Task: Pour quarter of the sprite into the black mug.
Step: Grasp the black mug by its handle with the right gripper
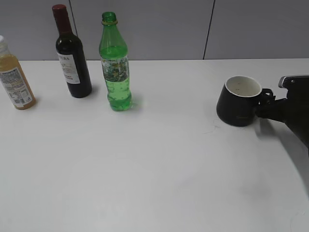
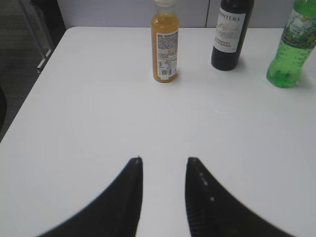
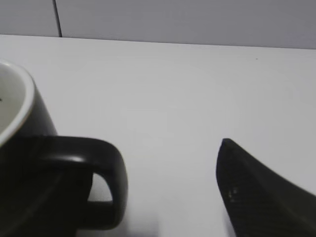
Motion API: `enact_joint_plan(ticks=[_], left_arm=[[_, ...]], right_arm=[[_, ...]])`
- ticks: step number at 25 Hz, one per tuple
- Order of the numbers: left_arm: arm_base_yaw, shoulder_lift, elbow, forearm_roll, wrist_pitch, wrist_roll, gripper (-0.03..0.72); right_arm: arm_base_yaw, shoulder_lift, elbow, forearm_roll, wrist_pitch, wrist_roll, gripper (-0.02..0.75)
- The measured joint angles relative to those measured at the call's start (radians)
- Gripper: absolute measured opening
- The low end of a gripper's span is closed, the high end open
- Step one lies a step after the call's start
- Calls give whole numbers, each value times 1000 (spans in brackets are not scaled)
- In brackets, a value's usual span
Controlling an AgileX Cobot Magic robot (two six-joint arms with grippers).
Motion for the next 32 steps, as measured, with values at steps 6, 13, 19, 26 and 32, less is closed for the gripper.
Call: enact_joint_plan(ticks=[6, 13, 19, 26, 32], left_arm=[[0, 0, 0, 0, 0, 0, 235], [0, 0, 0, 0, 0, 0, 235], [0, 0, 0, 0, 0, 0, 236], [0, 0, 0, 0, 0, 0, 236], [0, 0, 0, 0, 0, 0, 236]], right_arm=[[0, 22, -13, -7, -1, 0, 592], [0, 51, -48, -23, -1, 0, 576], [-1, 60, -54, -50, -1, 0, 417], [-1, 60, -54, -98, -10, 16, 49], [-1, 60, -54, -98, -11, 17, 48]])
